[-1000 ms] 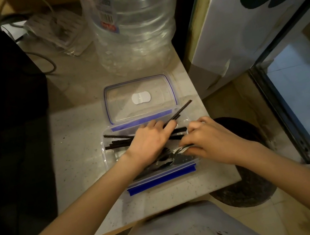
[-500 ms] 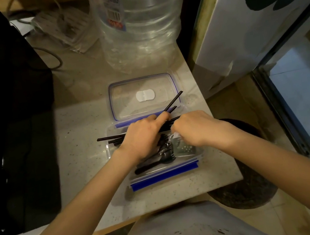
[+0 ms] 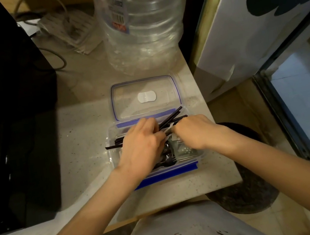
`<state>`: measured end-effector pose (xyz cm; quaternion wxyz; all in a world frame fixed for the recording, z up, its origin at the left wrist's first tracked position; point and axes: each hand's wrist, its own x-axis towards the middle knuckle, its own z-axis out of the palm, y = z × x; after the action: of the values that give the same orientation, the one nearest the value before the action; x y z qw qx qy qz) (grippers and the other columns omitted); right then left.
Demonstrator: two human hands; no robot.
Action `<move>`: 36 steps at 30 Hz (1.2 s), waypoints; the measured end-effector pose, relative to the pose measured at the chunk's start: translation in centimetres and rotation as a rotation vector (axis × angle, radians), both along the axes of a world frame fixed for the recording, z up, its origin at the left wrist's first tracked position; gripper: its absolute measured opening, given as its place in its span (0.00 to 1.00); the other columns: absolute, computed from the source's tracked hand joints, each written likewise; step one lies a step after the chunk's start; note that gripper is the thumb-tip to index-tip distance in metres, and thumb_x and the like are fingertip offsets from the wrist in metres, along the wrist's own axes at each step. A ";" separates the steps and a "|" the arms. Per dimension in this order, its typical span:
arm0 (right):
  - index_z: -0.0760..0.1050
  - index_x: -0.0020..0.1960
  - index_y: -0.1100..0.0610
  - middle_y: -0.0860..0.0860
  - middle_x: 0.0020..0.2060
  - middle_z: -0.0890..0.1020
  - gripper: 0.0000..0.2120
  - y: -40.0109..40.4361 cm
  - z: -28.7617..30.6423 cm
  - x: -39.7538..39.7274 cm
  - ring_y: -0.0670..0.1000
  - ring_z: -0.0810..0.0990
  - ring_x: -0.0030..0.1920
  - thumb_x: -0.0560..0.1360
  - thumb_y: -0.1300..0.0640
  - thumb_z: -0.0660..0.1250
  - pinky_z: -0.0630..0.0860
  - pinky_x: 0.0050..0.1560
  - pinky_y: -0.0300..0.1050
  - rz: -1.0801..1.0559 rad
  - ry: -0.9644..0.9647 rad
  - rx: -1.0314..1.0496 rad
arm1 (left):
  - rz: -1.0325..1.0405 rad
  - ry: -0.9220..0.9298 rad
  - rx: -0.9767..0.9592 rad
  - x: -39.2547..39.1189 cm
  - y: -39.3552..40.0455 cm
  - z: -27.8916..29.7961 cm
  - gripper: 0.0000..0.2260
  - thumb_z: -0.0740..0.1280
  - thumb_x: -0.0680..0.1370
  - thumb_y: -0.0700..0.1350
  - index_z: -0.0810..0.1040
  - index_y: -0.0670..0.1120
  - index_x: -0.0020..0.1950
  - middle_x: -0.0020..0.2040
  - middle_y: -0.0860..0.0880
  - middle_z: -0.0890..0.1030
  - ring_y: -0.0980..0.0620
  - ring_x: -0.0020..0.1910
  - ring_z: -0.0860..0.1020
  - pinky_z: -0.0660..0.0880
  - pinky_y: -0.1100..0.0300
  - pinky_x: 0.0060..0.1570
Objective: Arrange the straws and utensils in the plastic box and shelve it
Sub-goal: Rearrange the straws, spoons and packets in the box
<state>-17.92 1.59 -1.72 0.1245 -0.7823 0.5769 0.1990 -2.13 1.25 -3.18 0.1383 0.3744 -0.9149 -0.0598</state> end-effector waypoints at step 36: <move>0.71 0.64 0.54 0.54 0.51 0.80 0.16 0.2 -0.5 -0.2 0.55 0.79 0.49 0.78 0.62 0.59 0.75 0.43 0.47 0.097 -0.078 -0.065 | 0.083 -0.361 0.450 0.5 -0.3 -1.6 0.11 0.69 0.72 0.45 0.78 0.44 0.53 0.50 0.47 0.79 0.49 0.44 0.79 0.80 0.56 0.45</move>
<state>-18.14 1.82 -2.19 0.1118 -0.8202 0.5391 0.1554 -1.64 0.98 -4.81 -0.1109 0.4372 -0.8724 -0.1881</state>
